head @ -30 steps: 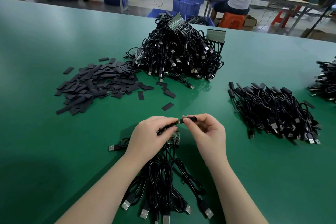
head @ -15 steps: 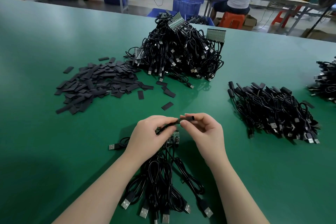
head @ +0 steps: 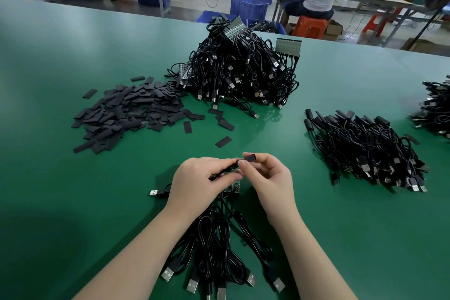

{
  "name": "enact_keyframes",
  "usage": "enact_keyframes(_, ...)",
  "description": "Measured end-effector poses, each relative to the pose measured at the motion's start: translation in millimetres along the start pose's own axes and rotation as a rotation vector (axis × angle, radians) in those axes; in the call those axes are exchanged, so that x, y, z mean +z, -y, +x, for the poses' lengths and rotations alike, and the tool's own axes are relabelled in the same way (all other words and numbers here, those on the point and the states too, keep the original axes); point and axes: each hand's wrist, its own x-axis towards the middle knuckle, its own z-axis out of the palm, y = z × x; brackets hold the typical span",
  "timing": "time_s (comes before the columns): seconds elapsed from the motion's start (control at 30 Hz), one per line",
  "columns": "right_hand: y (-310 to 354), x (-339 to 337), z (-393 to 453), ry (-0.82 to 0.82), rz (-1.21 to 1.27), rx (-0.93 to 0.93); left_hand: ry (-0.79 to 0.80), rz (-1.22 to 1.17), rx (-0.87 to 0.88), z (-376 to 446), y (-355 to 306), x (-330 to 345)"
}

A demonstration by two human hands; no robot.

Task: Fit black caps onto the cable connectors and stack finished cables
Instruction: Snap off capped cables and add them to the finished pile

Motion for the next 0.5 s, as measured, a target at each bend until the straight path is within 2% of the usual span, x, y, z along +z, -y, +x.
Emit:
enact_keyframes(0.07,-0.3,-1.0,1.0,-0.027,0.02,0.005,-0.003,0.016,0.033,-0.3,-1.0,1.7)
enact_keyframes(0.23,0.2,0.2,0.4,-0.013,0.077,0.037,-0.088,0.047,-0.071,-1.5,2.6,3.2)
enact_keyframes(0.5,-1.3,-1.1,1.2,0.006,0.019,0.021,-0.028,0.064,0.036,0.8,1.0,1.5)
